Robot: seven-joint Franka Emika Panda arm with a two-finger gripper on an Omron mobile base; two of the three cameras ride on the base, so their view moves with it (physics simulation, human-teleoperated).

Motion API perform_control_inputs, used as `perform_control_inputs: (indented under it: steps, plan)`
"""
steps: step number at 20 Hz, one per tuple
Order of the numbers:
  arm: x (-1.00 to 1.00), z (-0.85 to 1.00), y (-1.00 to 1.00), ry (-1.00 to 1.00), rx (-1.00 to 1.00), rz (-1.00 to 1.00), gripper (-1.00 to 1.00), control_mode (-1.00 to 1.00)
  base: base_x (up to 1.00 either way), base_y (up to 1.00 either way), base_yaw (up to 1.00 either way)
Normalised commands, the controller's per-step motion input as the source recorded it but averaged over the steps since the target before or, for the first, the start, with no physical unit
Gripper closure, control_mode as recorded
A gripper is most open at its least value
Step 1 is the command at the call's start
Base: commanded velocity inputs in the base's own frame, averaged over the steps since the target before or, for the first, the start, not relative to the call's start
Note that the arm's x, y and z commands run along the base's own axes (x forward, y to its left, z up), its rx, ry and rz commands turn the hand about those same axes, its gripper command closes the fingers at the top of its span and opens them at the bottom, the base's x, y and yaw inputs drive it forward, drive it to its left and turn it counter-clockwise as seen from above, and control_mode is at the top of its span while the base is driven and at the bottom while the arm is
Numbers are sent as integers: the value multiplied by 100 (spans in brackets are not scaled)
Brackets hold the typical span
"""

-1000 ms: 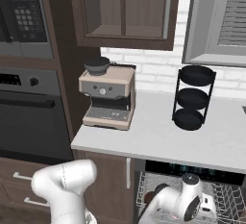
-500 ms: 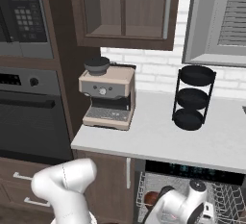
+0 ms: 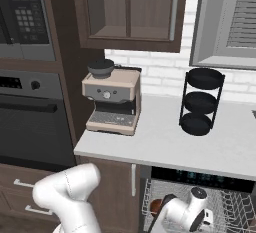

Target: Pick up the cup and bowl from the counter, place them in the dishwasher, and close the dishwasher door.

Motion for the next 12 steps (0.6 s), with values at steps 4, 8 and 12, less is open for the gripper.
perform_control_inputs:
  steps: [4, 8, 12]
  plan:
    - [89, -34, 33, 0, 0, 0, -100, -100, 0, 0, 0]
    - [97, -39, 15, -2, 1, 0, -100, -100, 0, 0, 0]
    - [92, -21, 2, -29, 12, 0, -100, -100, 0, 0, 0]
